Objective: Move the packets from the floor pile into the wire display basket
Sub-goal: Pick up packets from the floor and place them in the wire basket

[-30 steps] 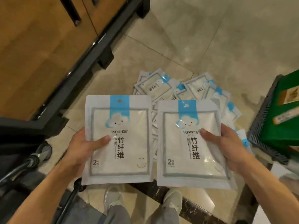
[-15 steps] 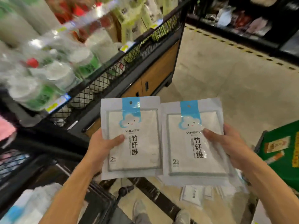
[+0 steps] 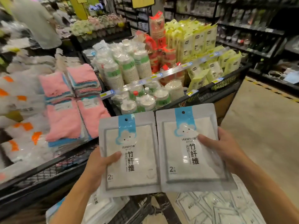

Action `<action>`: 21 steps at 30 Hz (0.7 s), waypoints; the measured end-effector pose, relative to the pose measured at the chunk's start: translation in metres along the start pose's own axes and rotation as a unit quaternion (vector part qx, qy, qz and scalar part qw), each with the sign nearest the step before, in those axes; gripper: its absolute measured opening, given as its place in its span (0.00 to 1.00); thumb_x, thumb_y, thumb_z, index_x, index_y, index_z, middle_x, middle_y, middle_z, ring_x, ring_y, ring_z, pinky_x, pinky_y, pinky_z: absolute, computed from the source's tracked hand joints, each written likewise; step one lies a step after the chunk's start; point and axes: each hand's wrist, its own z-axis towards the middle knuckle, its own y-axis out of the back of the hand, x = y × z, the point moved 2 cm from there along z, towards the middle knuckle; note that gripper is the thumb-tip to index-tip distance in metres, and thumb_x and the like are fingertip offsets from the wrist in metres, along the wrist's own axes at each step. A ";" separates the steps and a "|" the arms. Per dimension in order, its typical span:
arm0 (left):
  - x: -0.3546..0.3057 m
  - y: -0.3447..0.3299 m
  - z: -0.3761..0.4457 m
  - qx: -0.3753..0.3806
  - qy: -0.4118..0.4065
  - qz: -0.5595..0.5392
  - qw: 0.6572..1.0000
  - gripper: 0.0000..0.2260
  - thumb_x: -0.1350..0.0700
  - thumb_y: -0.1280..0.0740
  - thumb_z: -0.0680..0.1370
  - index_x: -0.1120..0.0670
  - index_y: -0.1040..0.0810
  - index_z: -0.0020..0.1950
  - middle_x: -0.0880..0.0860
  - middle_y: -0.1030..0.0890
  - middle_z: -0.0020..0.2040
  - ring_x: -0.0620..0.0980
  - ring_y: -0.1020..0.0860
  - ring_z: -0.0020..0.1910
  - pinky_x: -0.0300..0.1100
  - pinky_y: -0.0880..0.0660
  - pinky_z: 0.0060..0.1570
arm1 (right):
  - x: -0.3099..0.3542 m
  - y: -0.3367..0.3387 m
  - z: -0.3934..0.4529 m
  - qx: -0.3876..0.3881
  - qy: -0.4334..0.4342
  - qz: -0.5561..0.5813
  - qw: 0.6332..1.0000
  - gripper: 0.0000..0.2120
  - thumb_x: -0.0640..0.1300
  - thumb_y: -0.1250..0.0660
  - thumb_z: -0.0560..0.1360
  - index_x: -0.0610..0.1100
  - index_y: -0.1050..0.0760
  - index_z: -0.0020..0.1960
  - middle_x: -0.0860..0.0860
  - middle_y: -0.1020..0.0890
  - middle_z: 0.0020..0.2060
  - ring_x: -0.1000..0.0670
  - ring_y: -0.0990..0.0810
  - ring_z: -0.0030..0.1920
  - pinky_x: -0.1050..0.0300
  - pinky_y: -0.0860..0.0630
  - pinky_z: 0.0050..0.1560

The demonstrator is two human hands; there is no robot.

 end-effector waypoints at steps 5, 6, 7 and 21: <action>0.030 0.039 -0.085 -0.128 0.012 -0.041 0.991 0.44 0.49 0.12 0.50 0.60 0.21 0.62 0.62 0.14 0.54 0.63 0.14 0.51 0.56 0.16 0.46 | -0.001 -0.043 -0.009 0.111 -0.011 -0.044 0.993 0.14 0.38 0.26 0.76 0.43 0.23 0.60 0.46 0.12 0.45 0.42 0.11 0.43 0.50 0.16 0.36; 0.037 0.045 -0.103 -0.156 0.011 -0.050 0.986 0.42 0.49 0.12 0.52 0.60 0.21 0.62 0.61 0.14 0.53 0.63 0.14 0.51 0.56 0.16 0.46 | -0.002 -0.051 -0.012 0.127 -0.009 -0.050 0.991 0.14 0.38 0.26 0.76 0.43 0.23 0.60 0.46 0.12 0.44 0.43 0.11 0.43 0.50 0.16 0.35; 0.043 0.052 -0.120 -0.181 0.011 -0.061 0.981 0.37 0.52 0.13 0.58 0.60 0.22 0.63 0.61 0.14 0.53 0.62 0.14 0.51 0.57 0.16 0.47 | -0.002 -0.059 -0.014 0.144 -0.007 -0.056 0.988 0.14 0.38 0.26 0.75 0.42 0.23 0.60 0.46 0.12 0.45 0.43 0.11 0.43 0.50 0.16 0.36; 0.105 0.154 -0.295 -0.340 0.016 -0.121 0.932 0.30 0.56 0.16 0.65 0.60 0.22 0.64 0.62 0.14 0.55 0.64 0.15 0.53 0.66 0.21 0.57 | -0.044 -0.203 -0.069 0.336 -0.007 -0.129 0.933 0.16 0.40 0.25 0.76 0.44 0.23 0.61 0.43 0.12 0.49 0.39 0.12 0.48 0.35 0.17 0.53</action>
